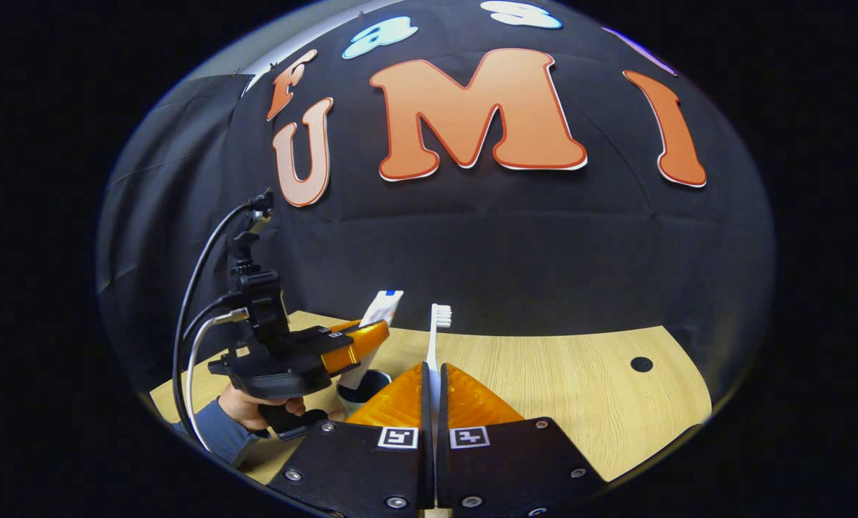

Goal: Put the toothbrush and toothpaste on the desktop into the cup, then pick up the cup and place it on the coaster on the desktop.

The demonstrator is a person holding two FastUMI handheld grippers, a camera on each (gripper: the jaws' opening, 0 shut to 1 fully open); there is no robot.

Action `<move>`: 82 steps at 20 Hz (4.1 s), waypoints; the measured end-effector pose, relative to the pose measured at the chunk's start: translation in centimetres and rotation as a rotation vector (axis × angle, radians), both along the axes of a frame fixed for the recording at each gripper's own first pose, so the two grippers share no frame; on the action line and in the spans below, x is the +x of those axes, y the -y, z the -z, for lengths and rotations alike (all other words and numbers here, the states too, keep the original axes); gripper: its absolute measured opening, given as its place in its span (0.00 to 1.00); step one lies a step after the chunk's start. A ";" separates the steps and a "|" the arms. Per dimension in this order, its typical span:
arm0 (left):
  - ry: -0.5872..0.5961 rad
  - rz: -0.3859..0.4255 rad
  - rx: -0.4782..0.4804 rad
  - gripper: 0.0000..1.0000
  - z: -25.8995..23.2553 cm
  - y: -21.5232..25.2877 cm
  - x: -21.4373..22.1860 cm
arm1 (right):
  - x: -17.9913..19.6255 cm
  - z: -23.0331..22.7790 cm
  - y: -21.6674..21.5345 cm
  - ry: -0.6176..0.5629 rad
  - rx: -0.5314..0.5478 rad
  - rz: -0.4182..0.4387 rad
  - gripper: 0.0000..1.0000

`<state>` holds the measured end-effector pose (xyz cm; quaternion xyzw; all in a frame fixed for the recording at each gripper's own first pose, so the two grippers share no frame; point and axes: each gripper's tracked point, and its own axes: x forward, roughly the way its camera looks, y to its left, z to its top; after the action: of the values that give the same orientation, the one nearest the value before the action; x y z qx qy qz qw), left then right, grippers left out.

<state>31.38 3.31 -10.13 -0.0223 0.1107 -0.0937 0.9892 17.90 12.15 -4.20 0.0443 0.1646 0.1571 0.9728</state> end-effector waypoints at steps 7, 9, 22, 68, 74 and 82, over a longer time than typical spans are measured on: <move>-0.039 0.057 -0.051 0.19 1.0 1.5 -1.2 | -0.3 -0.4 0.0 0.008 0.007 -0.006 0.02; -0.062 0.058 -0.026 0.32 1.5 1.3 -2.3 | -0.5 -0.7 -0.2 0.012 0.008 -0.005 0.02; -0.025 0.025 0.034 0.90 -0.7 -1.6 -9.7 | 0.3 -3.2 -2.9 0.107 0.126 -0.014 0.02; -0.097 -0.139 0.112 0.94 4.5 -11.2 -17.4 | 12.3 2.6 -9.2 0.262 0.364 -0.001 0.17; -0.052 -0.132 0.086 0.95 1.8 -8.8 -17.4 | 8.6 -0.1 -6.8 0.297 0.244 -0.028 0.55; -0.102 -0.112 0.051 0.97 -0.8 -4.2 -15.0 | 3.1 -3.1 -1.7 0.327 0.137 -0.013 0.87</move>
<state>16.35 7.48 -9.37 -0.0080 0.1616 -0.0339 0.9862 21.05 13.89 -1.07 0.0833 -0.0065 0.1792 0.9803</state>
